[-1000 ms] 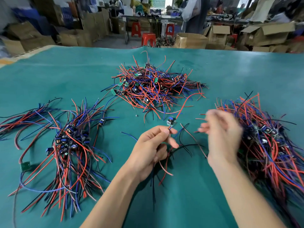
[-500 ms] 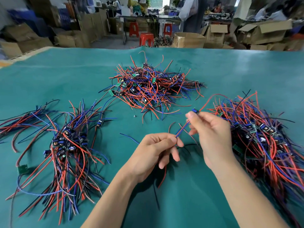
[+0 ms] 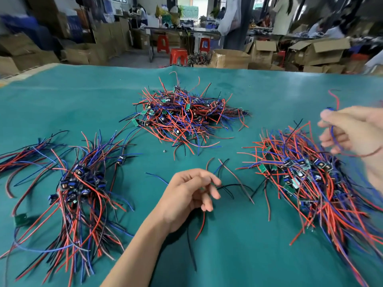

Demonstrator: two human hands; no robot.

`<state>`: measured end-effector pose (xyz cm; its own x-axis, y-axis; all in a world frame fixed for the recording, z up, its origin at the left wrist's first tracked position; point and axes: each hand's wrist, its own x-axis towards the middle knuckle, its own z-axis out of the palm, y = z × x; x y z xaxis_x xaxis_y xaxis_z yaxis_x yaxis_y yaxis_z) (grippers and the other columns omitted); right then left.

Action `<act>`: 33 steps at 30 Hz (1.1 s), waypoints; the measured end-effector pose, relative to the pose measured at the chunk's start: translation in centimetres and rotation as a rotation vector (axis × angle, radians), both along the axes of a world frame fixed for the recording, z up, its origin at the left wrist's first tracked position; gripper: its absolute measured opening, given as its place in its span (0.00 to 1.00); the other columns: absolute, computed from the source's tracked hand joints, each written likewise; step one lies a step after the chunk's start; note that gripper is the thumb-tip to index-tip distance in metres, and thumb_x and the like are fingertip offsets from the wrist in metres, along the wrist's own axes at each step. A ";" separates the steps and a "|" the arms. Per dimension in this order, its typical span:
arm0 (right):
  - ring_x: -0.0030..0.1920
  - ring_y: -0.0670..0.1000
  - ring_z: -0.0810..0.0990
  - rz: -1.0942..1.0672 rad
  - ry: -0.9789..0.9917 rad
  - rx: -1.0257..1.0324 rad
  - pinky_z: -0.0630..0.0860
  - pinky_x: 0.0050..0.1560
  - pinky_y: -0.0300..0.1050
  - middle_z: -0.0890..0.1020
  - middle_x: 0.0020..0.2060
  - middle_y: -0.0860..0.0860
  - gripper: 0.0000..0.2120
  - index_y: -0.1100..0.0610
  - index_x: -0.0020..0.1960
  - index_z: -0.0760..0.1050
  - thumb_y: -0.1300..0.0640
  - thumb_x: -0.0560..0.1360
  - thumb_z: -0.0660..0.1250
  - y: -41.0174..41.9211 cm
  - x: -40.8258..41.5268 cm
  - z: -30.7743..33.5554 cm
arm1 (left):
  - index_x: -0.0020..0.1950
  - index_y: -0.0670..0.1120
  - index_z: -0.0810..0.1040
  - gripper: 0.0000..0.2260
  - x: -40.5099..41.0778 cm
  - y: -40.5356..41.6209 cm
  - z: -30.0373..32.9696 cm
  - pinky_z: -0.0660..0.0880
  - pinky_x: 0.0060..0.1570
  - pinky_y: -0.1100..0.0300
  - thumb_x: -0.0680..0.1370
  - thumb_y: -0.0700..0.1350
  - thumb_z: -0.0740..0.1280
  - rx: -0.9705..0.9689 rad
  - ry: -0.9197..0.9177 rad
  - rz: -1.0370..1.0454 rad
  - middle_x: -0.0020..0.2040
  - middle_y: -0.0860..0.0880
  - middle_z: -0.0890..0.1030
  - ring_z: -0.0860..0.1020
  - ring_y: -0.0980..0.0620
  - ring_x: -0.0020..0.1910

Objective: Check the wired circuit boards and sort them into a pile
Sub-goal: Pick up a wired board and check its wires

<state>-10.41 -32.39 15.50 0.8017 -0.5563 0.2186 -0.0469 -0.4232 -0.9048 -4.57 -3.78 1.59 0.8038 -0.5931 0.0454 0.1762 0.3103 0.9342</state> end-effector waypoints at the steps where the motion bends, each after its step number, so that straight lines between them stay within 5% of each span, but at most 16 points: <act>1: 0.23 0.42 0.79 -0.013 0.065 -0.173 0.74 0.25 0.33 0.82 0.26 0.52 0.13 0.53 0.38 0.80 0.48 0.78 0.70 -0.7 -0.3 0.0 | 0.45 0.42 0.82 0.08 0.0 -0.1 0.1 0.70 0.24 0.63 0.75 0.42 0.63 -0.014 0.012 0.039 0.35 0.41 0.80 0.74 0.51 0.23; 5: 0.37 0.54 0.83 -0.010 0.540 -0.910 0.80 0.45 0.48 0.81 0.25 0.43 0.13 0.38 0.36 0.81 0.30 0.67 0.70 -0.8 -0.2 -0.4 | 0.43 0.45 0.83 0.08 0.4 0.1 0.2 0.66 0.21 0.65 0.74 0.43 0.64 -0.030 0.014 0.244 0.34 0.43 0.79 0.75 0.49 0.24; 9: 0.40 0.56 0.83 0.012 0.438 -1.013 0.81 0.47 0.51 0.81 0.29 0.40 0.18 0.45 0.31 0.78 0.31 0.69 0.69 1.7 2.1 -0.2 | 0.41 0.45 0.82 0.08 0.4 -0.1 0.0 0.65 0.21 0.64 0.76 0.41 0.64 0.032 -0.012 0.383 0.34 0.44 0.78 0.73 0.50 0.24; 16: 0.52 0.55 0.83 0.450 0.432 -0.896 0.79 0.56 0.48 0.85 0.39 0.48 0.06 0.48 0.38 0.82 0.54 0.74 0.71 10.8 12.8 -3.4 | 0.46 0.35 0.77 0.11 0.2 -0.6 0.0 0.67 0.22 0.62 0.73 0.44 0.66 0.178 -0.043 0.393 0.33 0.46 0.78 0.72 0.50 0.25; 19: 0.60 0.59 0.80 0.381 0.510 -0.799 0.78 0.61 0.52 0.85 0.53 0.55 0.04 0.49 0.42 0.81 0.51 0.75 0.71 13.2 16.9 -6.6 | 0.46 0.36 0.78 0.05 0.3 -0.4 0.0 0.67 0.22 0.62 0.78 0.37 0.65 0.195 -0.040 0.401 0.33 0.46 0.78 0.73 0.51 0.25; 22: 0.60 0.59 0.81 0.173 0.522 -0.776 0.78 0.60 0.52 0.82 0.58 0.56 0.17 0.53 0.55 0.82 0.43 0.73 0.73 14.4 18.5 -9.8 | 0.45 0.38 0.79 0.05 0.4 -0.5 0.0 0.67 0.22 0.63 0.79 0.36 0.65 0.195 -0.020 0.398 0.32 0.47 0.78 0.73 0.51 0.25; 28: 0.58 0.56 0.82 0.075 0.448 -0.474 0.77 0.62 0.52 0.85 0.53 0.54 0.16 0.54 0.51 0.84 0.44 0.70 0.74 14.2 19.0 -10.2 | 0.45 0.38 0.79 0.05 0.6 -0.3 -0.1 0.69 0.23 0.62 0.78 0.36 0.65 0.203 -0.023 0.405 0.33 0.46 0.78 0.74 0.51 0.26; 31: 0.48 0.55 0.83 0.176 0.279 -0.307 0.79 0.53 0.50 0.86 0.42 0.55 0.08 0.55 0.38 0.86 0.51 0.72 0.74 12.7 17.1 -8.4 | 0.46 0.36 0.79 0.04 0.6 -0.2 0.0 0.70 0.24 0.61 0.78 0.35 0.65 0.188 -0.007 0.410 0.34 0.45 0.78 0.74 0.50 0.27; 33: 0.34 0.48 0.80 0.227 0.107 -0.031 0.76 0.40 0.42 0.83 0.31 0.52 0.12 0.55 0.30 0.83 0.57 0.72 0.74 12.0 14.6 -7.2 | 0.46 0.38 0.79 0.04 0.6 -0.2 0.0 0.71 0.25 0.62 0.78 0.34 0.64 0.178 0.008 0.412 0.35 0.44 0.78 0.75 0.50 0.28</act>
<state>4.16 -20.39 8.29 0.9250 -0.3532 0.1404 -0.0417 -0.4614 -0.8862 -3.93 -3.98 1.55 0.9745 -0.2216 -0.0359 0.0795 0.1907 0.9784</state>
